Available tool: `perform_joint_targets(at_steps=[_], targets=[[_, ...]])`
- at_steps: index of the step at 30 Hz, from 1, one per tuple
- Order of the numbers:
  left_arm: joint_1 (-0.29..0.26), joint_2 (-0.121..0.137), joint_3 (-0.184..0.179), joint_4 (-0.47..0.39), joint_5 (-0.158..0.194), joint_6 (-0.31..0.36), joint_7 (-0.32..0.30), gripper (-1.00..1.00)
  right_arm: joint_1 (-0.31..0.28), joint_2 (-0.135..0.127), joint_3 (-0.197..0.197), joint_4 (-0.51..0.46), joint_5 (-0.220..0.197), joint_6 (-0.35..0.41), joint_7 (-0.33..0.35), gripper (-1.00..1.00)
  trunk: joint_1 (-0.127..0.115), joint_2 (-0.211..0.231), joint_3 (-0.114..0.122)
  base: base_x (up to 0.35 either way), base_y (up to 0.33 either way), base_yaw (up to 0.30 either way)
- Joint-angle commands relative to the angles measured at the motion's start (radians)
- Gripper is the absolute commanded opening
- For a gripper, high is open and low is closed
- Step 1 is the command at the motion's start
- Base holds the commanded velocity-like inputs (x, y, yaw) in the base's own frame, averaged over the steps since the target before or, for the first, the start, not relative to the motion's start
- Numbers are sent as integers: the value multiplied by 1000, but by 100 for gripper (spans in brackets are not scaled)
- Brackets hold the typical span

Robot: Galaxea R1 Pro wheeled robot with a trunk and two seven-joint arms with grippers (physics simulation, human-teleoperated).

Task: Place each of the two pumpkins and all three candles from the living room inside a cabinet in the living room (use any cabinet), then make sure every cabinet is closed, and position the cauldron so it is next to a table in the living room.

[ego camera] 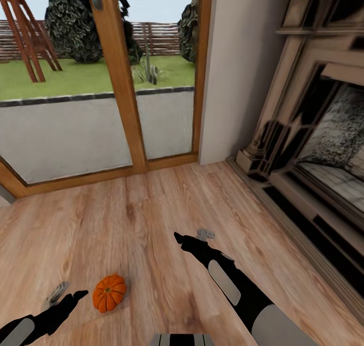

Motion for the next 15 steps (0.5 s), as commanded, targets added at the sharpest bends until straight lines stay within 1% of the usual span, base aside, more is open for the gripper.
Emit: perform_joint_targets(at_steps=[1,6,10,15], targets=[[-1,1,-6,1,8,1,-1,100,0,0,0,-1,-6,3,-1,100,0,0,-1,145,127,0],[-1,1,-6,1,8,1,-1,100,0,0,0,-1,-6,3,-1,100,0,0,-1,41,37,0],[-1,1,-6,1,8,0,-2,100,0,0,0,0,-7,3,-1,100,0,0,-1,107,95,0],[-1,1,-6,1,8,-2,-3,100,0,0,-1,-1,-8,3,-1,100,0,0,-1,24,21,0]])
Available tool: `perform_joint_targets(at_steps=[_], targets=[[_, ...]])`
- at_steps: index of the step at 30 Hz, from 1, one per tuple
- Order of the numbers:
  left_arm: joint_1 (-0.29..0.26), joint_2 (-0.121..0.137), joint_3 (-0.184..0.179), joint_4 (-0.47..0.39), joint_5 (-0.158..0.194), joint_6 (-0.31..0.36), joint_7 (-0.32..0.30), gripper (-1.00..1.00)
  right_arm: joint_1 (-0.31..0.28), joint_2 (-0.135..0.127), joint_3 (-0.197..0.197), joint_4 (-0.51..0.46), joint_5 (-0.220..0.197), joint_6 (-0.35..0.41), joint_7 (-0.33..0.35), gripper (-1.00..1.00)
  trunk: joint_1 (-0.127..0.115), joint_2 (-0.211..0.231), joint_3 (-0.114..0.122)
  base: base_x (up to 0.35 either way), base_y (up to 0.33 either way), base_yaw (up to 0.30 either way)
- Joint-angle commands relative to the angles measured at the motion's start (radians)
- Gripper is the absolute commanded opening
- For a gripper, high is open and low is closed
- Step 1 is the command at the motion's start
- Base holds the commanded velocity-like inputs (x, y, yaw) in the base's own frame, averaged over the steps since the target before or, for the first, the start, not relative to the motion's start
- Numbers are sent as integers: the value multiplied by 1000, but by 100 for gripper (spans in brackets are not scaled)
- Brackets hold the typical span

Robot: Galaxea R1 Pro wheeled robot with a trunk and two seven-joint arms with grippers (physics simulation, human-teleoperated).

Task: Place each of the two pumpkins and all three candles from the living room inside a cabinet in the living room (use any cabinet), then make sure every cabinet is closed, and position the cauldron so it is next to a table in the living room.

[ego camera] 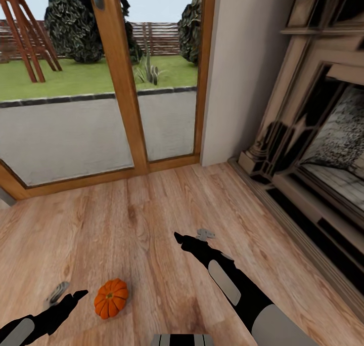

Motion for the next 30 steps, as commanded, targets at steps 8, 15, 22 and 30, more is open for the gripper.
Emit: perform_joint_targets(at_steps=[8,15,22,30], targets=[[-1,0,-5,0,7,-1,-1,100,0,0,2,-10,-10,4,2,100,2,-1,-16,2,2,0],[-1,0,-5,0,7,-1,0,100,0,-7,15,-196,-8,32,0,100,5,-3,-43,0,0,0],[-1,0,-4,-3,9,1,0,100,0,-11,19,-427,-15,117,0,100,8,-5,-70,0,0,0],[-61,38,33,-35,16,14,4,100,0,-9,21,-445,-19,124,2,100,12,-6,-101,0,0,0]])
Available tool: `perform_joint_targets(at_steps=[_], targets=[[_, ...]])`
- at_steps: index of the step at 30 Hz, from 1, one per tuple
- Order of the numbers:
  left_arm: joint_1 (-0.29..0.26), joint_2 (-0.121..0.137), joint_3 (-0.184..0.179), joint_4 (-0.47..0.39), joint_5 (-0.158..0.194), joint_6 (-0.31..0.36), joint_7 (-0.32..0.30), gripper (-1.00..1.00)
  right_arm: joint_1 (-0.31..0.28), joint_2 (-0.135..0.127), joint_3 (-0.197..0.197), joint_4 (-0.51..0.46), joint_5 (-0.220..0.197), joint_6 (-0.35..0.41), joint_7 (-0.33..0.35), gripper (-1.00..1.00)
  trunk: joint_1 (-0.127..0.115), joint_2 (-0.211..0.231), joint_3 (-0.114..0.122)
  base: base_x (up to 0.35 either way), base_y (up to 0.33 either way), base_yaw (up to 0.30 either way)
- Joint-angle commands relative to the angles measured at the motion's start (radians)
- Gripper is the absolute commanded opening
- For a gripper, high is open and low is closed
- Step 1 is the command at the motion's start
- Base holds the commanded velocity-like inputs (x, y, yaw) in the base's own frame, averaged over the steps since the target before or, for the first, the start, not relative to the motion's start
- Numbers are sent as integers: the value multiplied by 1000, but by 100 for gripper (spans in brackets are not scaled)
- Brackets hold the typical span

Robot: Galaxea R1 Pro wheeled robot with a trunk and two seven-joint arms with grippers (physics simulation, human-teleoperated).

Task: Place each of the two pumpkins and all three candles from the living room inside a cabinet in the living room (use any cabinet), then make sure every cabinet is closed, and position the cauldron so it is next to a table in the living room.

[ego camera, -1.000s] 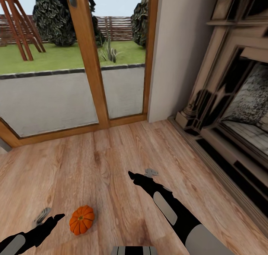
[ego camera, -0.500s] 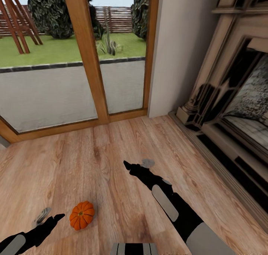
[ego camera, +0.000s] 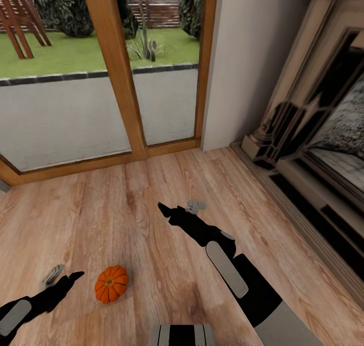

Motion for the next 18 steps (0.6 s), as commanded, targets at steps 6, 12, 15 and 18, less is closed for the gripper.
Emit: perform_joint_targets(at_steps=[6,12,15,18], targets=[[-19,1,1,8,8,1,5,100,0,-2,0,-5,-7,2,0,100,2,-2,-24,0,0,0],[-20,2,1,11,8,2,6,100,0,-4,-2,-7,-9,2,-2,100,5,-3,-47,0,0,0],[-20,3,1,11,8,2,6,100,0,-4,-2,-6,-9,2,-3,100,7,-4,-58,0,0,13],[-20,2,1,11,9,2,6,100,0,-4,-1,-6,-9,2,-3,100,8,-5,-67,0,0,119]])
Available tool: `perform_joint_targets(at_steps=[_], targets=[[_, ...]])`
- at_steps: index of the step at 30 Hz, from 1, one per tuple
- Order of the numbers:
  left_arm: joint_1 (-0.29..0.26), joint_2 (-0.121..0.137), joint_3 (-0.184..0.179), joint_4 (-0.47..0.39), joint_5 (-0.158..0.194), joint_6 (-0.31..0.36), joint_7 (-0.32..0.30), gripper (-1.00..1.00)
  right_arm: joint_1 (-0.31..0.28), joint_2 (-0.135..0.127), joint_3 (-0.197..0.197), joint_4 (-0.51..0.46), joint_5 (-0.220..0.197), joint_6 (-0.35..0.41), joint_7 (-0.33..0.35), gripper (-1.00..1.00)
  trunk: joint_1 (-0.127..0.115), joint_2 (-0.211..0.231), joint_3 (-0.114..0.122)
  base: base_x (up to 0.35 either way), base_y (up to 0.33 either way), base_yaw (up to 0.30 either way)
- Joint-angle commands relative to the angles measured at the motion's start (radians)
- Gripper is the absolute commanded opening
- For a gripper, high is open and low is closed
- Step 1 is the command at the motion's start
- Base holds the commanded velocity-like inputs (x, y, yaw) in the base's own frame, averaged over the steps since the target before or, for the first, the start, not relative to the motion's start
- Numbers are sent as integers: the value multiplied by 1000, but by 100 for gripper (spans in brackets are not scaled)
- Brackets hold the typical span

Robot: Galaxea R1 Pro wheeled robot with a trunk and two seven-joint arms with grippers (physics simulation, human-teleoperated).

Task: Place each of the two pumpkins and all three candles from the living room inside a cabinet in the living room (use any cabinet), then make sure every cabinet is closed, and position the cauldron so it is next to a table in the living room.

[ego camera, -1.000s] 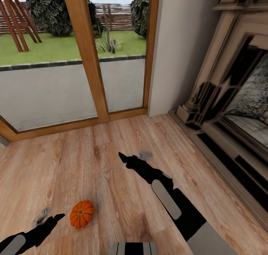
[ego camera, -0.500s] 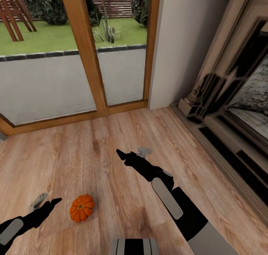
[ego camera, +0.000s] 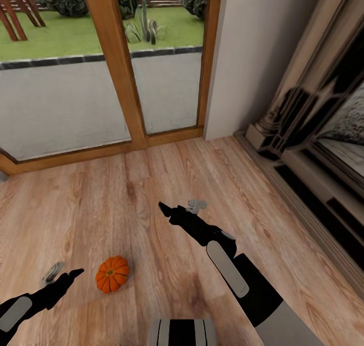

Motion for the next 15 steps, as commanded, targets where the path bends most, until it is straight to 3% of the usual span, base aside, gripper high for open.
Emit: perform_joint_targets(at_steps=[1,9,15], targets=[[-1,-1,-5,0,8,2,-1,100,0,0,-1,-1,-6,4,-1,100,0,-1,-3,0,0,165],[-1,-9,-6,0,5,2,-1,100,0,0,0,-2,-6,3,1,100,4,-2,-25,0,0,177],[-1,-35,-11,-10,1,3,-1,100,0,0,0,-2,-6,2,2,100,7,-4,-47,0,0,26]])
